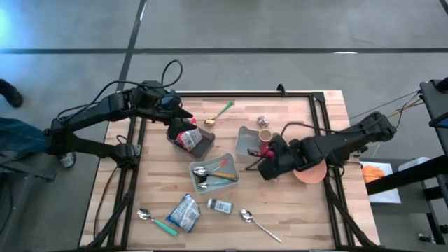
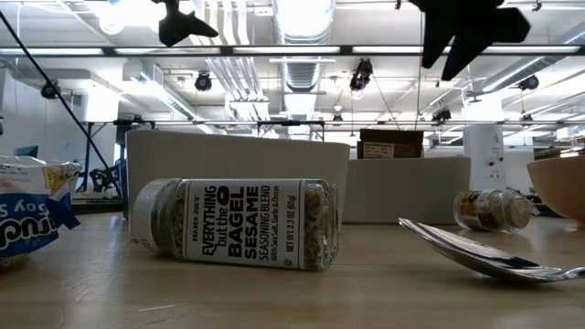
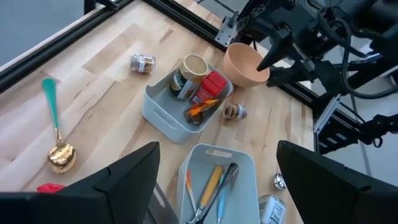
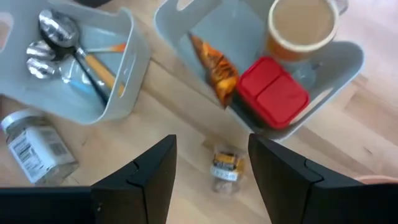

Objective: Pick & Place Food Item
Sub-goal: Put the bottom brown seasoning bottle into the top gray bin

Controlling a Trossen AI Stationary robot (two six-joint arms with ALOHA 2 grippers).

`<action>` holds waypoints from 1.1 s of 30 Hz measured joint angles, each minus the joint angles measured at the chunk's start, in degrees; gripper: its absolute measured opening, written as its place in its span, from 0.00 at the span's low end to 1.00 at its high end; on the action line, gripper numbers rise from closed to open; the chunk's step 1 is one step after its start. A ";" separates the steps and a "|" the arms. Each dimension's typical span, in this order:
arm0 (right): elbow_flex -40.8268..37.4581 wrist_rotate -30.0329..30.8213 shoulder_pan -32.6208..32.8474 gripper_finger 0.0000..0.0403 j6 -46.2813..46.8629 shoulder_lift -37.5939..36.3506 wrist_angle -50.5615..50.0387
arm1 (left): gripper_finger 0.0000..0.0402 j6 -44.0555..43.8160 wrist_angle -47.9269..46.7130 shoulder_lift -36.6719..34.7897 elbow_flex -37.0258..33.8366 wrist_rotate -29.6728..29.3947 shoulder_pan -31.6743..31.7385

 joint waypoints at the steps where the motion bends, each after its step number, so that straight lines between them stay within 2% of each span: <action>1: -0.14 0.39 1.00 0.49 0.44 0.26 0.02 | 0.82 0.27 0.02 0.00 0.00 0.20 0.00; 8: -1.02 4.03 8.92 0.49 4.04 4.70 0.01 | 0.82 1.89 0.07 0.00 0.00 0.90 -0.04; 13: -1.51 0.59 10.83 0.49 9.17 8.59 0.03 | 0.82 2.27 0.08 0.00 0.00 1.12 -0.04; 20: -3.28 -7.69 8.11 0.49 10.84 12.82 -0.03 | 0.82 2.23 0.33 0.02 0.00 1.14 -0.04; 25: -5.02 -13.94 4.15 0.49 6.32 13.29 1.03 | 0.82 1.50 0.33 0.04 0.00 1.22 -0.04; 33: -7.59 -15.03 0.68 0.49 -2.20 10.96 4.82 | 0.82 0.50 0.05 0.04 0.00 1.44 -0.04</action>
